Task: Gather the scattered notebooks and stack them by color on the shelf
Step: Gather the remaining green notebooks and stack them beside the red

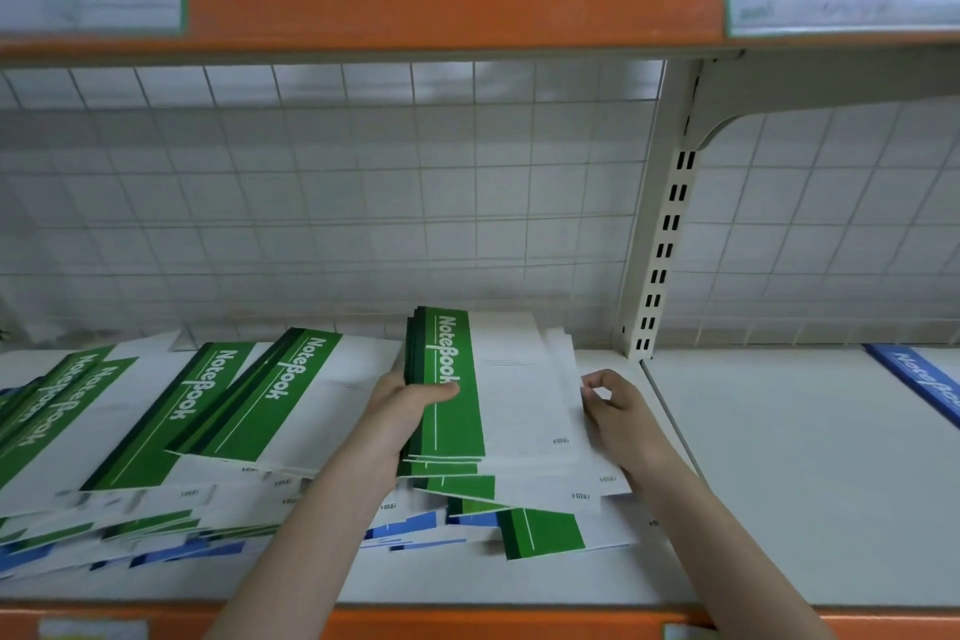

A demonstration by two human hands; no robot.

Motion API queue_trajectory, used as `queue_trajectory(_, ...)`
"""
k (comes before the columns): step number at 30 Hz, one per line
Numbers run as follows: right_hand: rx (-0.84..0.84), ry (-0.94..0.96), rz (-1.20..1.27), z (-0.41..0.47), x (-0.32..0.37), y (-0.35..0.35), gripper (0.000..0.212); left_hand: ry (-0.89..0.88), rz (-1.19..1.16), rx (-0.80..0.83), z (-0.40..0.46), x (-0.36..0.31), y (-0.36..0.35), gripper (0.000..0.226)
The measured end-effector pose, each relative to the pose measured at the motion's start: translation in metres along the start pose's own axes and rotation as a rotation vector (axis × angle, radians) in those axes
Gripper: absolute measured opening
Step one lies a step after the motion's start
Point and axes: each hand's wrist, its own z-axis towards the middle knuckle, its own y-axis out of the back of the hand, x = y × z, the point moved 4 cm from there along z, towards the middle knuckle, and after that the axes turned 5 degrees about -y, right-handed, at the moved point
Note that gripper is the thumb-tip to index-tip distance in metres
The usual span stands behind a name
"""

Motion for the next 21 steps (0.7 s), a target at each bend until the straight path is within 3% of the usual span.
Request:
queue_trajectory(5, -0.015, -0.008, -0.029, 0.005, -0.005, 0.002, 0.014, -0.077, 0.040, 0.017, 0.004, 0.007, -0.010, 0.031)
queue_trajectory(12, 0.050, -0.034, 0.110, 0.002, -0.003, 0.000, 0.013, -0.089, 0.005, 0.017, 0.001, 0.006, -0.018, 0.035)
queue_trajectory(16, 0.049, 0.032, 0.155, -0.003, 0.002, -0.003, 0.023, -0.093, -0.023, 0.022, -0.003, 0.007, -0.023, 0.032)
queue_trajectory(18, 0.108, 0.000, 0.157, -0.006, 0.002, -0.004, 0.035, -0.114, -0.024, 0.031, -0.005, 0.008, -0.023, 0.030)
queue_trajectory(21, 0.262, 0.005, 0.247, -0.010, 0.007, -0.008, 0.022, -0.209, 0.006, 0.025, -0.005, 0.004, -0.018, 0.029)
